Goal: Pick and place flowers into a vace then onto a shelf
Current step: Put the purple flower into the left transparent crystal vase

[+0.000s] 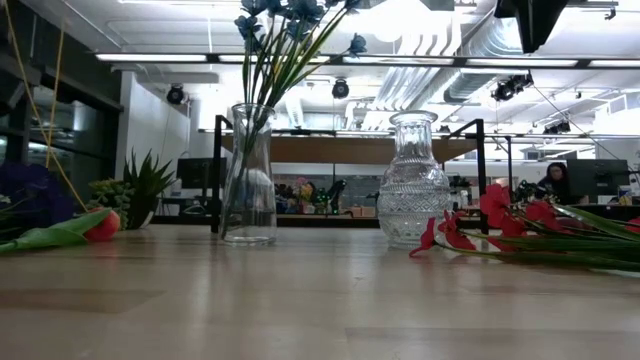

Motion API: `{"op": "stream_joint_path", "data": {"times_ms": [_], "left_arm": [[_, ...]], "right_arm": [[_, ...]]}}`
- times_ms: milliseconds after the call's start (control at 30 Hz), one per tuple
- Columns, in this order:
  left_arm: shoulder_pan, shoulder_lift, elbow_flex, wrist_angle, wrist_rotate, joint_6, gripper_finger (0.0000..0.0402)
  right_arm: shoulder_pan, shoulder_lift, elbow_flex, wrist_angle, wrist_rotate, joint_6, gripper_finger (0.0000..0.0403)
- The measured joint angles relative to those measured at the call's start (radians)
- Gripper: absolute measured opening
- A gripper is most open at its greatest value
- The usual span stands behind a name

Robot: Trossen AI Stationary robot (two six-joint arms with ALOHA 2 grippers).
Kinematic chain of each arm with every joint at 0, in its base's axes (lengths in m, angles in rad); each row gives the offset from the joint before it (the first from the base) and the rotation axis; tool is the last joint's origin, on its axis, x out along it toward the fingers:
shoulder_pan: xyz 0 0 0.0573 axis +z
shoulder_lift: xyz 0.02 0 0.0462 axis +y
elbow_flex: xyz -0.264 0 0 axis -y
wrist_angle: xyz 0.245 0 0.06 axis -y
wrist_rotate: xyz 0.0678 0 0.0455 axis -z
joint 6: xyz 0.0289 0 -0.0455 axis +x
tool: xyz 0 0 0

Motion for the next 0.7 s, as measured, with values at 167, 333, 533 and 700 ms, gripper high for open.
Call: {"op": "stream_joint_path", "data": {"times_ms": [167,333,533,700], "left_arm": [[0.000,0.030,0.000,-0.001,0.010,-0.029,0.0225],[0.000,0.075,0.000,0.000,0.013,-0.034,0.0223],[0.000,0.133,0.001,0.003,0.013,-0.035,0.0223],[0.000,0.158,0.004,0.002,0.013,-0.036,0.0222]], "right_arm": [[0.000,0.000,0.000,0.003,0.000,0.000,0.0139],[0.000,0.000,0.000,0.004,0.000,-0.007,0.0139],[0.000,0.000,0.000,0.009,0.000,-0.008,0.0139],[0.000,0.000,0.000,0.011,0.000,-0.008,0.0139]]}}
